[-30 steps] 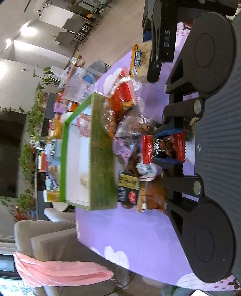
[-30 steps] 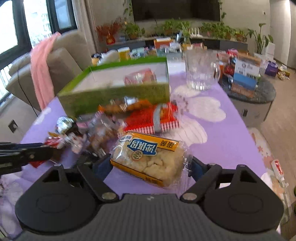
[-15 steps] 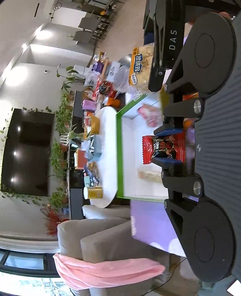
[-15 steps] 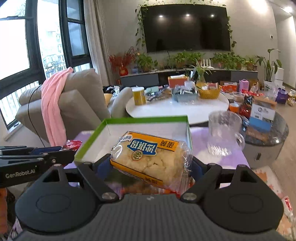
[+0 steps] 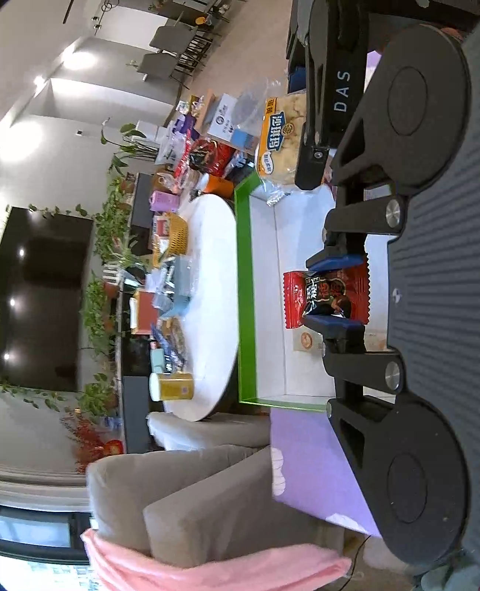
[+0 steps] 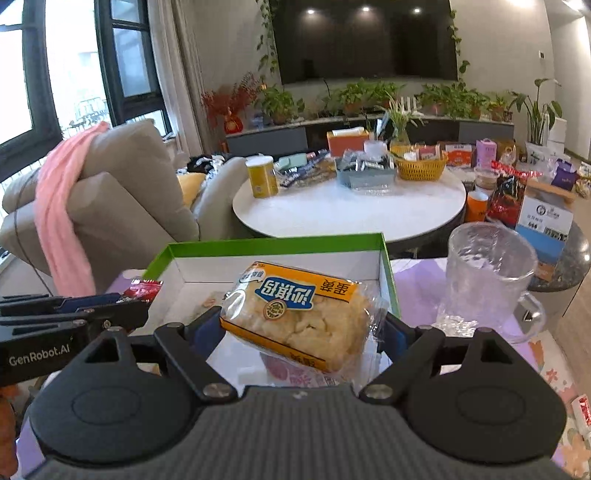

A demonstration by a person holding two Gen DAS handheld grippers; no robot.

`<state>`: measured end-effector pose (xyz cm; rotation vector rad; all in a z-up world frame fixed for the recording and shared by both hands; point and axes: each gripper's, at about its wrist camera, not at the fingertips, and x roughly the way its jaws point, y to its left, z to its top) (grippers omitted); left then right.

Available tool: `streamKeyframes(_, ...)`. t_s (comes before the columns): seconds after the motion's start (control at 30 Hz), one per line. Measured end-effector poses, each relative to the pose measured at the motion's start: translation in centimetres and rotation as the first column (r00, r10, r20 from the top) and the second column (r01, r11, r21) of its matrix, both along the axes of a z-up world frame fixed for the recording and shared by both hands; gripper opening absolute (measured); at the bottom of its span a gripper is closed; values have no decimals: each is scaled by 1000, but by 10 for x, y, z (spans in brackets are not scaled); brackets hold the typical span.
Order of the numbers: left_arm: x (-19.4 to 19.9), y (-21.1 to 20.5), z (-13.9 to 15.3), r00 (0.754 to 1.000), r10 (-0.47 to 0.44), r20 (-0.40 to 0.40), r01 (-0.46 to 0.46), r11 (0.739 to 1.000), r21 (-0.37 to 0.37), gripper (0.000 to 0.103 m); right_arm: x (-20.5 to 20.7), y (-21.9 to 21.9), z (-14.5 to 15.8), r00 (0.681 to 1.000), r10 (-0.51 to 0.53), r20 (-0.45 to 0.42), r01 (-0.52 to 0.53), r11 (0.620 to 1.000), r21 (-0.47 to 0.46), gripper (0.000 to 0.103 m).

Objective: Organize snacks
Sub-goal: 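Drop the bread pack into the box with the right gripper while the left drops the candy, then grasp the dark bar with the left gripper while the right grasps the red-checkered wafer pack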

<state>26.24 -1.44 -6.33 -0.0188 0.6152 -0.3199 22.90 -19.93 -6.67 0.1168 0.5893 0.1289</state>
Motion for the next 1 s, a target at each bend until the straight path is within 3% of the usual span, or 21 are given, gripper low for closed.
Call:
streamKeyframes(0.13, 11, 3, -9, 999, 41, -8, -40, 999, 13, 36, 1, 0, -4, 997, -48, 56, 49, 999, -18, 74)
streamKeyframes(0.23, 10, 9, -8, 998, 65, -20, -64, 998, 16, 39, -4, 0, -2, 998, -34, 59, 36, 999, -34, 74)
streamKeyframes(0.43, -9, 18, -2, 997, 79, -11, -79, 997, 17, 39, -17, -5, 6, 998, -48, 31, 47, 999, 24, 74)
streamKeyframes(0.73, -51, 26, 2, 997, 64, -33, -64, 998, 7, 40, -52, -10, 21, 998, -48, 39, 48, 999, 7, 74)
streamKeyframes(1.0, -91, 34, -12, 994, 72, -87, -71, 997, 14, 40, -81, -19, 14, 998, -65, 2, 65, 998, -12, 74)
